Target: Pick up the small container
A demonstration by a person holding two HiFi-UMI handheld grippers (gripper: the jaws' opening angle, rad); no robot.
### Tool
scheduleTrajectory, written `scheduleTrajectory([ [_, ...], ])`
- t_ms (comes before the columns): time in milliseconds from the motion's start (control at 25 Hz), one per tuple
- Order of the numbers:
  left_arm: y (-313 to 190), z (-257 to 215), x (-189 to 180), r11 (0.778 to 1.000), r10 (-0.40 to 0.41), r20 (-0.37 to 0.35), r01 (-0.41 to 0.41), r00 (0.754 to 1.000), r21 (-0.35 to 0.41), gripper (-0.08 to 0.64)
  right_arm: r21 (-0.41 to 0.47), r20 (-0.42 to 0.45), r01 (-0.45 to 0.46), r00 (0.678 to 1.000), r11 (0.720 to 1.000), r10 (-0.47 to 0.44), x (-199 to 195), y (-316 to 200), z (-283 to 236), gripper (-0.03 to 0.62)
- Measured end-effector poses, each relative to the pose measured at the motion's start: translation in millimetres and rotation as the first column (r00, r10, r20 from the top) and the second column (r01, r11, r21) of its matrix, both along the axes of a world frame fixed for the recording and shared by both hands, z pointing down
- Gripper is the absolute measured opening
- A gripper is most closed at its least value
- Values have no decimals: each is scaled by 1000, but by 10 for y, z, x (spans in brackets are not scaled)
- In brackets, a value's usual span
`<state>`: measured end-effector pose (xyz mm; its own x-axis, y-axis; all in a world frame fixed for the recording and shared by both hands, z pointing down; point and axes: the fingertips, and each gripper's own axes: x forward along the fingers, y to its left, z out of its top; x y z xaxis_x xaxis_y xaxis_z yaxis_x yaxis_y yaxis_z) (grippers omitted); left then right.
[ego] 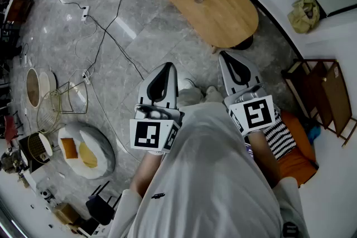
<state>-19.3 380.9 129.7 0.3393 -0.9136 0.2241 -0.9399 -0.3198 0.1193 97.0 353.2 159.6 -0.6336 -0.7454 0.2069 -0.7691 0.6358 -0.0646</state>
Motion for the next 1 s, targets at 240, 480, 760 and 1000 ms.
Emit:
scheduleTrajectory([
  [240, 51, 149, 131, 1000, 18, -11, -18, 1000, -14, 20, 22, -38, -14, 999, 1000, 15, 140, 93, 56, 3],
  [480, -59, 116, 144, 998, 66, -33, -66, 997, -8, 20, -22, -1, -46, 999, 999, 46, 155, 140, 121, 5],
  [760, -164, 212, -310, 997, 75, -63, -76, 995, -13, 20, -21, -22, -109, 994, 994, 108, -78, 45, 226, 8],
  [1000, -244, 236, -745, 996, 88, -88, -89, 992, 0, 20, -4, -32, -165, 986, 986, 165, -450, -106, 205, 8],
])
